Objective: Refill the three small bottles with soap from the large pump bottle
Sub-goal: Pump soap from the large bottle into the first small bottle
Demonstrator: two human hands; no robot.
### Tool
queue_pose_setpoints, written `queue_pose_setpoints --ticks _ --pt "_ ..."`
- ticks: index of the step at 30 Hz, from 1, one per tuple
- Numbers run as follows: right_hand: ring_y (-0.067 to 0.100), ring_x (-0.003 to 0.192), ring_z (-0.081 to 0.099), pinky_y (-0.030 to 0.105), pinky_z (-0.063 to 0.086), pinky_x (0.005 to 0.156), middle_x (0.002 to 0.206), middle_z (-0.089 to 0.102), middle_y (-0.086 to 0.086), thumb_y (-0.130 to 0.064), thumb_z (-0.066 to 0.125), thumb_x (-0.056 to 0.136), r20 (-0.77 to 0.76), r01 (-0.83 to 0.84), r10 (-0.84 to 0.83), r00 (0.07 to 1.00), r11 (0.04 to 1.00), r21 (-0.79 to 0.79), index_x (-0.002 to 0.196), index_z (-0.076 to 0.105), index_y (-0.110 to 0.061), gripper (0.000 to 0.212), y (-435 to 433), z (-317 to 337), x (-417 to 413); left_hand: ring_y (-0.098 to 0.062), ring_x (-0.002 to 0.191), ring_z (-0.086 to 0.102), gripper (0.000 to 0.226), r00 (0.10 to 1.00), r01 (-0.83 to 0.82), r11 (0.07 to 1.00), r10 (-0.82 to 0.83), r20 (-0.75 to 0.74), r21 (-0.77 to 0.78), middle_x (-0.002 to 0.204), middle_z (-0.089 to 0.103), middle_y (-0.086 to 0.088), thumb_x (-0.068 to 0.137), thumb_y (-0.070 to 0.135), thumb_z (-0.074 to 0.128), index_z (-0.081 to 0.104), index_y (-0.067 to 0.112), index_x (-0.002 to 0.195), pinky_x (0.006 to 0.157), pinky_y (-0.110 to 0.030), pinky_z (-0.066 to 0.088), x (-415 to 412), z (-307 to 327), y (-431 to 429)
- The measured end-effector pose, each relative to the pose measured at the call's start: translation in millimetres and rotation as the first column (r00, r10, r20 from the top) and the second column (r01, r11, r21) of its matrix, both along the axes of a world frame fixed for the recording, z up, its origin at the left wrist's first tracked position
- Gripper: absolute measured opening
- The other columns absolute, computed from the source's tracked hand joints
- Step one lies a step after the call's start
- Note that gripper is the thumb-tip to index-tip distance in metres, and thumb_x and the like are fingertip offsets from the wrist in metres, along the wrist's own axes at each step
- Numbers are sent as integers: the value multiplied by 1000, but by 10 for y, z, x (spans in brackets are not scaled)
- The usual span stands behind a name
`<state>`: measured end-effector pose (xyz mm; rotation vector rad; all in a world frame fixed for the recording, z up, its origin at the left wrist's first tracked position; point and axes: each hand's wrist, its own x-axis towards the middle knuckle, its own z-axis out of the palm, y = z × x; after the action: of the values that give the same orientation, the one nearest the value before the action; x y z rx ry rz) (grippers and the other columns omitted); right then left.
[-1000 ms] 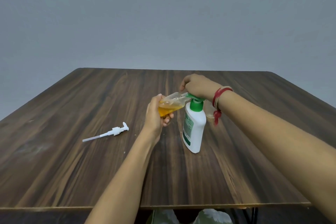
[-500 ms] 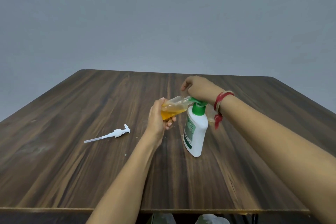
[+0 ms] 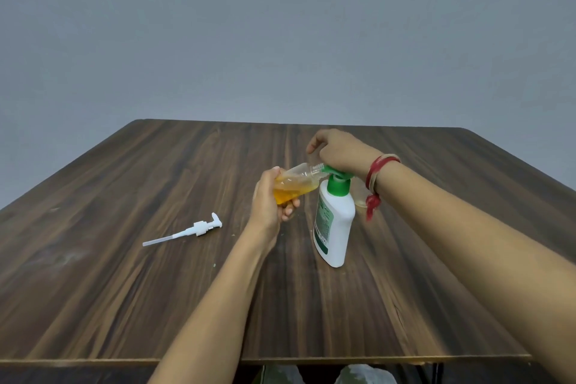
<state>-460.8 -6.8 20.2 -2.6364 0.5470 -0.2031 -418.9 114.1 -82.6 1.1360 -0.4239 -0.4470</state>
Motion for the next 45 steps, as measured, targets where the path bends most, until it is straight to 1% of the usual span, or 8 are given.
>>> queue_pose_setpoints --ticks 3,14,18,22,33,39,42,45 --pt "10 68 47 27 41 68 93 54 0 -2 36 88 -1 -14 14 1000 1000 19 107 62 -18 36 -5 29 -10 -7 33 33 41 1000 15 1000 -15 -4 -5 45 50 -3 98 34 29 54 8 80 34 -17 23 -8 1 -3" --pt "8 63 44 34 44 78 81 50 -9 -4 37 84 45 25 -25 999 1000 1 94 59 -25 32 -93 10 34 -7 34 34 42 999 41 999 -41 -13 -3 48 50 -3 99 35 28 55 8 83 35 -17 24 -25 -7 -16" --pt "10 69 48 26 41 66 88 53 -4 -2 36 86 14 -6 5 1000 999 43 96 62 -20 33 -46 -7 9 -7 33 34 42 999 30 1000 -30 -28 -6 46 50 -2 98 36 29 54 8 80 33 -16 24 -19 -3 0" --pt "17 81 53 41 45 89 96 51 -7 -7 36 83 28 39 -37 999 997 -64 94 59 -28 33 -54 34 8 -6 33 35 44 998 59 998 -59 -22 -2 47 51 -2 99 39 29 57 8 85 34 -16 26 -39 -1 2" --pt "10 66 47 25 38 58 89 52 -3 -3 36 86 7 15 -15 1000 1000 27 102 65 -17 36 -49 -16 12 -7 32 35 44 998 58 998 -57 -9 18 45 49 -2 98 38 32 59 8 80 33 -16 25 -42 18 26" --pt "14 75 52 29 42 74 98 54 -1 -6 36 88 -13 19 -19 1000 1000 13 104 64 -18 34 -26 -26 8 -7 31 34 41 999 39 999 -38 -34 12 44 49 -2 98 36 32 55 8 80 33 -16 24 -22 6 21" --pt "22 97 57 45 40 98 111 60 -1 -13 35 87 -25 50 -53 998 993 -110 106 62 -23 34 -6 41 -10 -7 31 34 41 998 54 999 -54 -35 -1 44 49 -2 98 37 31 56 6 88 32 -16 24 -22 2 3" --pt "20 92 56 44 41 97 111 61 -1 -11 36 87 18 58 -57 998 995 -81 103 62 -23 33 -7 27 -23 -7 32 35 42 998 59 998 -59 -29 -2 44 50 -1 98 36 30 58 5 94 33 -16 25 -31 -4 3"
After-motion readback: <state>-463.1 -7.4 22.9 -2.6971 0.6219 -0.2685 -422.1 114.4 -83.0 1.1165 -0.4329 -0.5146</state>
